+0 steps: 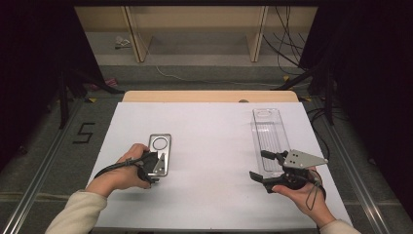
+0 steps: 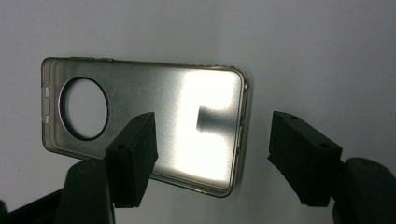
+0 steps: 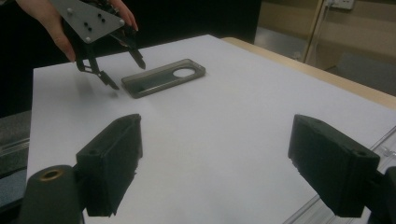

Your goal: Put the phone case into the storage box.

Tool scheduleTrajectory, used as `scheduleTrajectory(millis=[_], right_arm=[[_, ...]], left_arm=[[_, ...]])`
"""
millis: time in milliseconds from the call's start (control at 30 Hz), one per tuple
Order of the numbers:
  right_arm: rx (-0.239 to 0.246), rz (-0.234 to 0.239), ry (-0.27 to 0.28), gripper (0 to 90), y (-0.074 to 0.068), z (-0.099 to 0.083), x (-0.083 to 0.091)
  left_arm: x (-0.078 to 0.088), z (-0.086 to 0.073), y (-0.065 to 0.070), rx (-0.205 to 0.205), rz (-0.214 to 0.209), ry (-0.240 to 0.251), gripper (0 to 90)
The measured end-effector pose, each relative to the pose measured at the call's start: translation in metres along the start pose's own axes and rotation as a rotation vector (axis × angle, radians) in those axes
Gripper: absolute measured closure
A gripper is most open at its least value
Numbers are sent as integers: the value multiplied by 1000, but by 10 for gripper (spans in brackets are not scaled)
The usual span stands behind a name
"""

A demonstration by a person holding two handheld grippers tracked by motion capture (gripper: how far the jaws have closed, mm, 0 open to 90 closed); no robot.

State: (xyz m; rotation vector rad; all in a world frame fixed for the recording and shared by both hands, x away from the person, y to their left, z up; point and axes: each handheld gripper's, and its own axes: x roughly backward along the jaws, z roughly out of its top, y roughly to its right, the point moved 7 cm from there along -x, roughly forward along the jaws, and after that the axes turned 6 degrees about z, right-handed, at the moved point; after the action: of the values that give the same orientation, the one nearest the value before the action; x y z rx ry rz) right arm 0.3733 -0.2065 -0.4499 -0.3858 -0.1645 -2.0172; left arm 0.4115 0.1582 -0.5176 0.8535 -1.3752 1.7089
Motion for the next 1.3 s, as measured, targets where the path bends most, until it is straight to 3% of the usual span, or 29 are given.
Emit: scheduleTrajectory(millis=[200, 233, 933, 1300], right_arm=[[-1, 0, 0, 185, 0, 0, 0], [0, -1, 0, 185, 0, 0, 0], [2, -1, -3, 185, 0, 0, 0], [0, 1, -7, 185, 0, -1, 0]], left_arm=[[-3, -2, -1, -31, 8, -32, 348], [-4, -2, 0, -16, 6, -31, 358], [-11, -5, 0, -54, 6, -59, 418], [-12, -5, 1, -56, -22, -58, 477]])
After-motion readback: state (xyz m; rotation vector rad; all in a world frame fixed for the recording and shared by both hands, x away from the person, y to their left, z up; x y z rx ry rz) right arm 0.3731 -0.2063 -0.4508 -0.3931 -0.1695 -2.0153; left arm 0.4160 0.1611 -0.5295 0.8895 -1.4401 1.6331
